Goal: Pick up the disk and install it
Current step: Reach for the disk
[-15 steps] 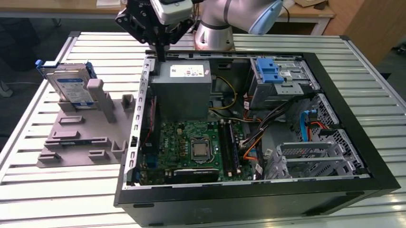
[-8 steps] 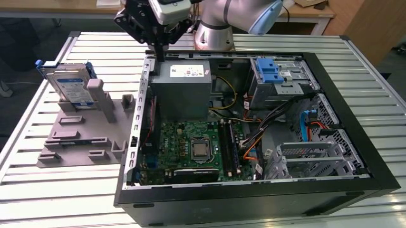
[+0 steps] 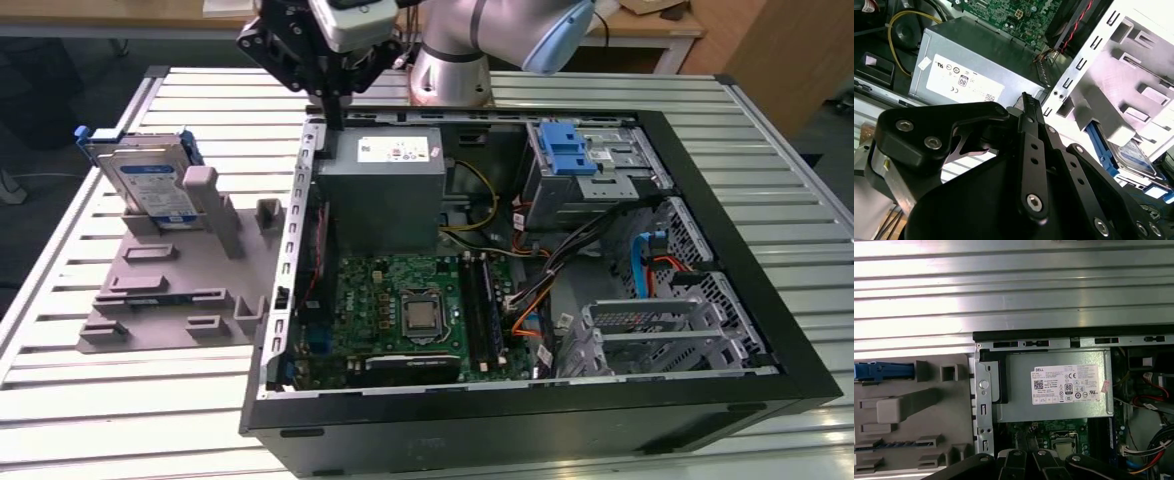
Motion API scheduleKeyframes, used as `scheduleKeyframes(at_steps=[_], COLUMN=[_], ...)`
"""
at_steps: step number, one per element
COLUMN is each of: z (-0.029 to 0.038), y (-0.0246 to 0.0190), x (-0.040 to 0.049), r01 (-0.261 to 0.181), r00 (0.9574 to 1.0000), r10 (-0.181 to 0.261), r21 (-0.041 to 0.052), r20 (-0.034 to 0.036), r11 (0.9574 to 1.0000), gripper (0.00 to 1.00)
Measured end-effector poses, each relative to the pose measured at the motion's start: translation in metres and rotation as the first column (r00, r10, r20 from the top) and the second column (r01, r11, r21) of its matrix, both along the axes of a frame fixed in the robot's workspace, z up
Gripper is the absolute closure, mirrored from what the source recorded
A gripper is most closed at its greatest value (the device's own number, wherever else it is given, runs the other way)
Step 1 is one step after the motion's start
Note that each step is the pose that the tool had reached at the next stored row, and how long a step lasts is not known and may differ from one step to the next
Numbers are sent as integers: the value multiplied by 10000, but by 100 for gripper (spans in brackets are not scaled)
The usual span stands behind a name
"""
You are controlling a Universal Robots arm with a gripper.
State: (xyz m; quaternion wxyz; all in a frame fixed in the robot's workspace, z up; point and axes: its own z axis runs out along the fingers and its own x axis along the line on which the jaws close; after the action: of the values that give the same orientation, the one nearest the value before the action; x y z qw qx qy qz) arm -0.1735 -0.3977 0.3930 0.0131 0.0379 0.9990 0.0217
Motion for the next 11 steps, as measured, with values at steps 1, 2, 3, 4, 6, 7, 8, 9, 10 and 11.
scheduleKeyframes(at_steps=[1, 2, 3, 4, 6, 7, 8, 9, 10, 11], z=[0, 0, 0, 0, 0, 0, 0, 0, 0, 0], y=[0, 0, 0, 0, 0, 0, 0, 0, 0, 0], x=[-4, -7, -11, -14, -21, -24, -28, -31, -34, -37], r01=[0, -1, 0, -1, -1, -1, -1, -1, -1, 0], r00=[10000, 10000, 10000, 10000, 10000, 10000, 10000, 10000, 10000, 10000], r10=[0, 1, 0, 1, 1, 1, 1, 1, 1, 0], r21=[0, 0, 0, 0, -1, 0, 0, 0, -1, 0], r20=[0, 0, 0, 0, 0, 0, 0, 0, 0, 0], r11=[10000, 10000, 10000, 10000, 10000, 10000, 10000, 10000, 10000, 10000], gripper=[89, 89, 89, 89, 89, 89, 89, 89, 89, 89])
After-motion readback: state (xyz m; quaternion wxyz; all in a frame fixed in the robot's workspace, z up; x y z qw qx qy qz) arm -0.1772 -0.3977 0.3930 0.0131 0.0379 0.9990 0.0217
